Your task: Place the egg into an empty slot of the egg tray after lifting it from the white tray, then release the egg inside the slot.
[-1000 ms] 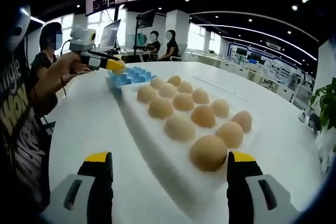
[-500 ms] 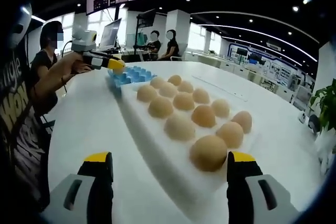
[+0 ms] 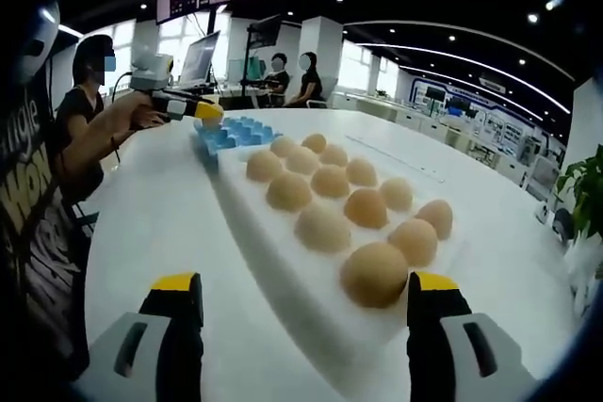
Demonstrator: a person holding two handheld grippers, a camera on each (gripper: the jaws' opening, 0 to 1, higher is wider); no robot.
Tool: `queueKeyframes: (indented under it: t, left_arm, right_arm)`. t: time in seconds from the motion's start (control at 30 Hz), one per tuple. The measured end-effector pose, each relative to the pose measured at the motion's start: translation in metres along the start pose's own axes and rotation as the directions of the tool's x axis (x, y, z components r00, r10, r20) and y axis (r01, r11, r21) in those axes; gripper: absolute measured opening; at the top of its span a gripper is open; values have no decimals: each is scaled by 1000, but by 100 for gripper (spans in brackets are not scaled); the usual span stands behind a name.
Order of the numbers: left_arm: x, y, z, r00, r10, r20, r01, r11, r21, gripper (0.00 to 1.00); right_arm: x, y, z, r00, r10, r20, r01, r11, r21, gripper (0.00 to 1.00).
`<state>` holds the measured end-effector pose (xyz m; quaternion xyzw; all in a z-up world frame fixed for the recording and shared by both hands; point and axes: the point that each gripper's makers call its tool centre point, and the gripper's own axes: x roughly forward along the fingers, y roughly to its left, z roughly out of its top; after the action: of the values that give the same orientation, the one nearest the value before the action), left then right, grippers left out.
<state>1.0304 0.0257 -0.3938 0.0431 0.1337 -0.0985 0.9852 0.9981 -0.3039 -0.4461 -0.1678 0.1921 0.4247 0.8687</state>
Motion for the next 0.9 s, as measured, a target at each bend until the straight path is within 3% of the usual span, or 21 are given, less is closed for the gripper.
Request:
queueKeyframes:
  t: [0.9]
  left_arm:
    - [-10, 32, -4, 997, 76, 18, -75, 997, -22, 27]
  right_arm:
    - [-1, 3, -1, 1000, 4, 4, -3, 1000, -21, 94]
